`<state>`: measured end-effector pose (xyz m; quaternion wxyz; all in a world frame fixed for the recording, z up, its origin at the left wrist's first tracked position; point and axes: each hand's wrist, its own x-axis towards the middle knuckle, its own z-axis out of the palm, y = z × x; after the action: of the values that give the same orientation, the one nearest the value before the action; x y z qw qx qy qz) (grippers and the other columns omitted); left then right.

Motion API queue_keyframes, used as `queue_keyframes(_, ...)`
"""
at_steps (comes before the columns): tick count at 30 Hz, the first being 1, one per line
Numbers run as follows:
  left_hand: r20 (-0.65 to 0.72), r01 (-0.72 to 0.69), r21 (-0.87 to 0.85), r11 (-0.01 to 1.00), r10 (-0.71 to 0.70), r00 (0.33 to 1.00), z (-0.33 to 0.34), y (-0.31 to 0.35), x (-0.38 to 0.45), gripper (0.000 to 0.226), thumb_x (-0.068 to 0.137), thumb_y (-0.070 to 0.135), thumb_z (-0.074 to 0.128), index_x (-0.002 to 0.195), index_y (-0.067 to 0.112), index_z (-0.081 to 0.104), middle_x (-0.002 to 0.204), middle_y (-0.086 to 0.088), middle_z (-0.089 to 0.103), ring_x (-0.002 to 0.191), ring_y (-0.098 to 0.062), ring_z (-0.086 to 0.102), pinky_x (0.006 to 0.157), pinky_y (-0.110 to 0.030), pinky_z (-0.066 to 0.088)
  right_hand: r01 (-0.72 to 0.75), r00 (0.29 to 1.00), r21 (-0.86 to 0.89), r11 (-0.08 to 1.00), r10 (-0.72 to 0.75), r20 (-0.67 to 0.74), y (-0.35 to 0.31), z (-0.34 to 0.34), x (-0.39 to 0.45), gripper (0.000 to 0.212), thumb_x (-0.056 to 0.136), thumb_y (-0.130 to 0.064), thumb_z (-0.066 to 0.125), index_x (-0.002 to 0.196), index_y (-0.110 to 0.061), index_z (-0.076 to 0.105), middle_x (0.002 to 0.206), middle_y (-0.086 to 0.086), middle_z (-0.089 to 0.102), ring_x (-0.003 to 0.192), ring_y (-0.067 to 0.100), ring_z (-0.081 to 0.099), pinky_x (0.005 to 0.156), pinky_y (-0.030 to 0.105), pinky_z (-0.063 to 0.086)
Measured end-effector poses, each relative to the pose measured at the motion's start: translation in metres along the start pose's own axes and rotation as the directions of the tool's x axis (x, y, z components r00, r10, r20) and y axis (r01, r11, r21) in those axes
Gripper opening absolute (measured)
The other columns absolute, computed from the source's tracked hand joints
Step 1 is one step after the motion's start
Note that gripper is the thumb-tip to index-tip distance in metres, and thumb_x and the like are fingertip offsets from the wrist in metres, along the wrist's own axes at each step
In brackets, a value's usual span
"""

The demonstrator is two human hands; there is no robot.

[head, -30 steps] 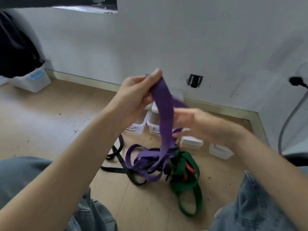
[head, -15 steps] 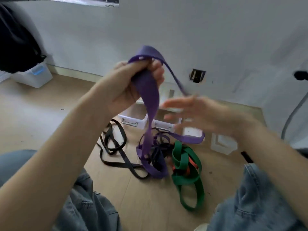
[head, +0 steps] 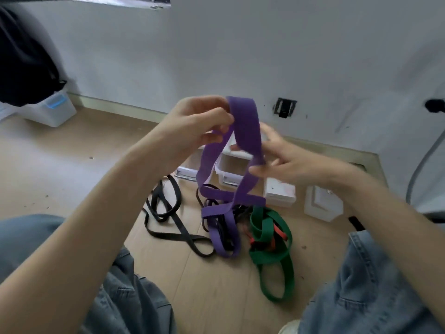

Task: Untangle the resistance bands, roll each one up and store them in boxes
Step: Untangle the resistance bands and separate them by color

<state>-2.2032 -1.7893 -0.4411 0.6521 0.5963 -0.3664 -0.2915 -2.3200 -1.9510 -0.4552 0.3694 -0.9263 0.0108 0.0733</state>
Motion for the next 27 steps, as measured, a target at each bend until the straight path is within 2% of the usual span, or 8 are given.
queue_keyframes(3, 0.204, -0.171, 0.209, 0.963, 0.128, 0.971, 0.001, 0.02, -0.003, 0.019, 0.071, 0.015, 0.056, 0.076, 0.027, 0.071, 0.071, 0.01, 0.061, 0.065, -0.004, 0.049, 0.062, -0.011, 0.04, 0.186, 0.982, 0.123, 0.975, -0.189, 0.011, -0.012, 0.014, 0.004, 0.032, 0.095, -0.006, 0.048, 0.124, -0.016, 0.057, 0.133, 0.002, 0.045, 0.117, 0.012, 0.05, 0.099, 0.033, 0.046)
queue_keyframes(6, 0.078, -0.201, 0.231, 0.952, 0.187, 0.979, -0.01, 0.018, 0.001, 0.008, 0.073, 0.028, 0.06, 0.079, 0.028, 0.065, 0.076, 0.013, 0.061, 0.069, -0.001, 0.052, 0.065, -0.009, 0.04, 0.212, 0.965, 0.285, 0.935, -0.155, -0.211, -0.021, 0.011, 0.004, 0.026, 0.094, -0.002, 0.047, 0.114, -0.012, 0.061, 0.111, -0.002, 0.062, 0.101, 0.026, 0.063, 0.084, 0.048, 0.053)
queue_keyframes(11, 0.423, 0.154, 0.283, 0.947, -0.268, 0.866, 0.003, -0.058, -0.01, 0.059, 0.08, 0.017, 0.069, 0.133, 0.021, 0.043, 0.131, -0.004, 0.055, 0.117, -0.013, 0.056, 0.098, -0.032, 0.047, 0.449, 0.873, 0.62, 0.643, -0.166, -0.459, -0.027, -0.005, -0.002, 0.023, 0.094, 0.0, 0.045, 0.108, -0.004, 0.062, 0.11, 0.007, 0.065, 0.099, 0.023, 0.063, 0.071, 0.028, 0.056)
queue_keyframes(15, 0.172, 0.24, 0.375, 0.895, -0.322, 0.931, 0.022, -0.089, -0.011, 0.02, 0.081, 0.008, 0.068, 0.1, 0.009, 0.065, 0.087, 0.003, 0.07, 0.081, -0.007, 0.066, 0.085, -0.033, 0.051, 0.487, 0.817, 0.747, 0.452, 0.065, -0.573, -0.015, -0.017, -0.003, 0.021, 0.096, -0.004, 0.041, 0.106, -0.007, 0.06, 0.108, 0.005, 0.064, 0.093, 0.014, 0.06, 0.064, 0.017, 0.053)
queue_keyframes(18, -0.005, 0.1, 0.058, 0.993, -0.1, 0.995, -0.004, -0.044, 0.006, 0.006, 0.083, 0.01, 0.065, 0.084, 0.014, 0.069, 0.073, 0.005, 0.07, 0.069, -0.007, 0.066, 0.071, -0.027, 0.052, 0.361, 0.85, 0.871, 0.332, 0.267, -0.454, 0.01, -0.027, -0.005, 0.038, 0.094, -0.023, 0.049, 0.127, -0.004, 0.05, 0.121, 0.014, 0.06, 0.098, 0.024, 0.067, 0.077, 0.025, 0.057)
queue_keyframes(21, 0.006, -0.069, -0.329, 0.942, 0.075, 0.997, -0.009, -0.004, 0.013, 0.016, 0.087, 0.007, 0.058, 0.08, 0.014, 0.072, 0.073, 0.001, 0.068, 0.068, -0.01, 0.065, 0.066, -0.025, 0.054, -0.005, 0.997, 0.865, 0.501, 0.069, -0.034, 0.019, -0.022, -0.012, 0.084, 0.074, -0.059, 0.062, 0.144, -0.024, 0.032, 0.143, 0.017, 0.04, 0.116, 0.032, 0.058, 0.094, 0.038, 0.051)
queue_keyframes(23, -0.016, -0.05, -0.276, 0.96, 0.047, 0.999, 0.011, -0.002, 0.011, 0.013, 0.09, 0.003, 0.054, 0.082, 0.005, 0.065, 0.072, -0.006, 0.067, 0.063, -0.012, 0.066, 0.06, -0.024, 0.055, -0.1, 0.984, 0.643, 0.759, -0.018, 0.175, 0.014, 0.002, -0.009, 0.073, 0.079, -0.054, 0.062, 0.14, -0.024, 0.036, 0.14, 0.003, 0.049, 0.12, 0.017, 0.056, 0.094, 0.028, 0.049)
queue_keyframes(27, -0.133, -0.002, -0.369, 0.929, -0.05, 0.99, 0.027, -0.006, 0.017, 0.025, 0.089, 0.003, 0.057, 0.065, 0.008, 0.062, 0.062, -0.004, 0.062, 0.061, -0.01, 0.064, 0.062, -0.024, 0.055, -0.008, 0.992, 0.583, 0.812, 0.079, -0.095, 0.002, 0.047, 0.006, 0.027, 0.085, -0.024, 0.066, 0.109, -0.012, 0.062, 0.094, 0.0, 0.073, 0.086, 0.011, 0.069, 0.072, 0.022, 0.056)
